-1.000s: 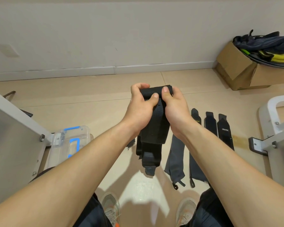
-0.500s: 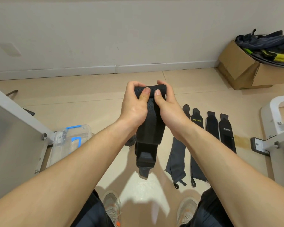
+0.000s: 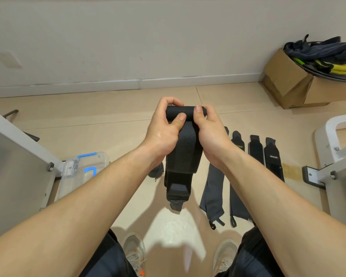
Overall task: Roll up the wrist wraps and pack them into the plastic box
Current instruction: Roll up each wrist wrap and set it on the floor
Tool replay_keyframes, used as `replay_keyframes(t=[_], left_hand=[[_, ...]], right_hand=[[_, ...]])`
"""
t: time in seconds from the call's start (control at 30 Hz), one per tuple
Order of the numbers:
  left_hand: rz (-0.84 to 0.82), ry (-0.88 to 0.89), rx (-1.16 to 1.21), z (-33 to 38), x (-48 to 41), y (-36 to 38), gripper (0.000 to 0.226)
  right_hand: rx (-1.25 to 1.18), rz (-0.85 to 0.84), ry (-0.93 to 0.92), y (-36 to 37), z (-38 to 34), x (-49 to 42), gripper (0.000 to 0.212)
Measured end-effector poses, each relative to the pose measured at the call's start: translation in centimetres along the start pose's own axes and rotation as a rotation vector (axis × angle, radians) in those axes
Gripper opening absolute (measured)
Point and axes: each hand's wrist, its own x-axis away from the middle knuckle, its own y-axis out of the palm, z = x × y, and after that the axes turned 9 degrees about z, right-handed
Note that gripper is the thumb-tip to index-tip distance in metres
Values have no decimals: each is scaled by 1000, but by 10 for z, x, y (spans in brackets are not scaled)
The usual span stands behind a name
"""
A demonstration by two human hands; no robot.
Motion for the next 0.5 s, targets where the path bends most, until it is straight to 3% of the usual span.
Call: replay_keyframes(t=[0.23,0.37,0.5], left_hand=[[1,-204,64,6,-2,-1,19],[63,-391,-31,5,-3,2,64],[172,-367,19,1,0,6,51]], right_hand=[[36,-1,-61,-2,1,2,16],[83,-19,-109,3,2,6,17],[145,-53,-111,10,4,11,18]])
